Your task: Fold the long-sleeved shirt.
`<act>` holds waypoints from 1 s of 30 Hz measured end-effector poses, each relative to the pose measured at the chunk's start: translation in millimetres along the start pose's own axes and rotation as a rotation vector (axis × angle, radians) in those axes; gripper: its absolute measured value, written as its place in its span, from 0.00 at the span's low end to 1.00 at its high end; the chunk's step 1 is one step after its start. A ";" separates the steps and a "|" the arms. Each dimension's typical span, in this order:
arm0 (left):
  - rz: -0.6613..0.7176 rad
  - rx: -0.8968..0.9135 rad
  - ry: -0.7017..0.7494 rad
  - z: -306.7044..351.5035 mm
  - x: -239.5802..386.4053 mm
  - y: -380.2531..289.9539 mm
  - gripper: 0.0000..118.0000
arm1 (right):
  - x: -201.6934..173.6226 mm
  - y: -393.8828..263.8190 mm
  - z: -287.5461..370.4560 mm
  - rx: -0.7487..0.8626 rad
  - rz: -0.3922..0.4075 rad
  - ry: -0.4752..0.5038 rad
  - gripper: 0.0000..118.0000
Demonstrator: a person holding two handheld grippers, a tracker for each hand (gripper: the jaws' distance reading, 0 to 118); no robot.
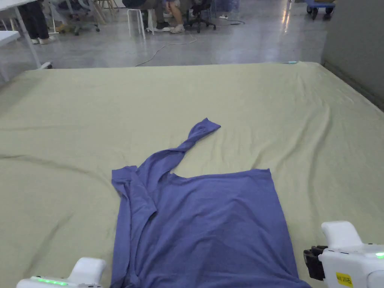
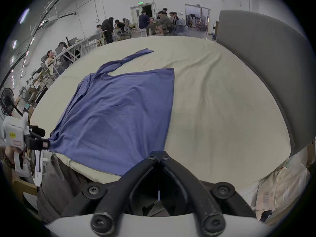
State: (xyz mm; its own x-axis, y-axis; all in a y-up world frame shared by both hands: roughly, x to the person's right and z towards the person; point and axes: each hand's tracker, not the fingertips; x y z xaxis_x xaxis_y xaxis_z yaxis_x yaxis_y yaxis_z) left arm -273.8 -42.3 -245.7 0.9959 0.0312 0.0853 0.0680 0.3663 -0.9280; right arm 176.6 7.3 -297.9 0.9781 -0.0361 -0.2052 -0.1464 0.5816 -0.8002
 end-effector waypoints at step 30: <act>0.168 0.058 -0.124 30.8 -0.1 9.9 0.09 | 13.9 258.6 -256.0 -0.308 0.147 -0.063 0.46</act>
State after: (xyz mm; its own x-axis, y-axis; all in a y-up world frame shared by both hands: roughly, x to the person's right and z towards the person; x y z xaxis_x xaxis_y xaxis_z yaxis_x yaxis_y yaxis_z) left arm -275.1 -10.0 -243.8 0.9776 0.2095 -0.0210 -0.1050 0.3990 -0.9109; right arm 114.3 -50.8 -652.0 0.9490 0.0855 -0.3036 -0.3151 0.3035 -0.8993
